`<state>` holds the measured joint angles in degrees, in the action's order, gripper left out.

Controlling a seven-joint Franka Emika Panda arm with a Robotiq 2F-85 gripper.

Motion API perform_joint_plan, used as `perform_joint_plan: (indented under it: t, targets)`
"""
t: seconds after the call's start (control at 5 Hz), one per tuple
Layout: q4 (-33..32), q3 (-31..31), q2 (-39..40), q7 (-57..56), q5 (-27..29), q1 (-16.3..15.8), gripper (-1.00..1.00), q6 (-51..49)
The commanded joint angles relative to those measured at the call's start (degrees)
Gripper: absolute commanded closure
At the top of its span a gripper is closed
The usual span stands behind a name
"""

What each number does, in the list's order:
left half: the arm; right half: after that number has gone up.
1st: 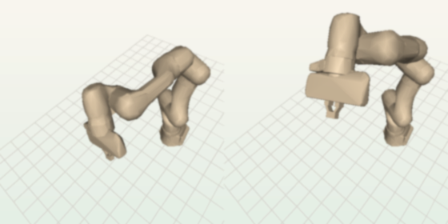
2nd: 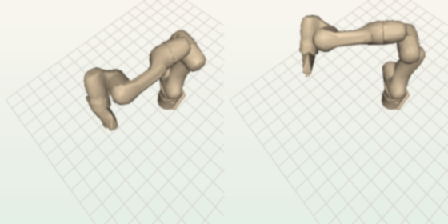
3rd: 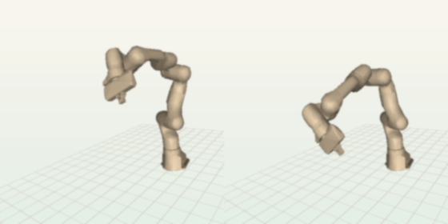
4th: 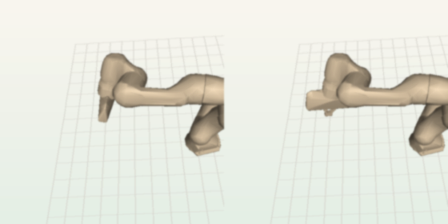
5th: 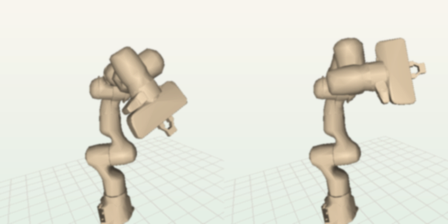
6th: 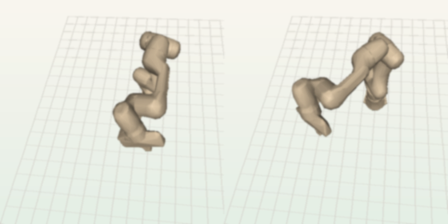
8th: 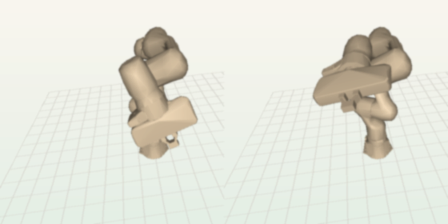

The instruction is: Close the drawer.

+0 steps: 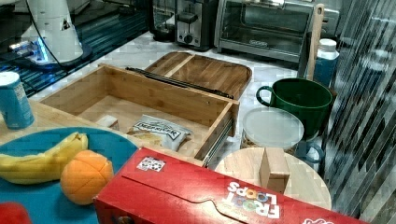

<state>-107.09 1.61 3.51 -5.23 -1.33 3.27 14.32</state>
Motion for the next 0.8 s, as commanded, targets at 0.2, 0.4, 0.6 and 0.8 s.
perform_joint_plan:
  t: [0.2, 0.4, 0.6, 0.8]
  targets:
    - [-1.0, -5.5, -2.0, -16.3, 8.1, -4.9, -1.00, 0.7]
    - [-1.3, -7.8, -1.4, -17.7, 7.3, -6.3, -1.00, 1.2]
    - [-1.8, -10.0, -0.4, -20.1, 5.3, -6.5, -1.00, 1.4]
    - [-6.6, -10.9, -1.2, -21.8, 2.4, -6.3, 1.00, 5.6]
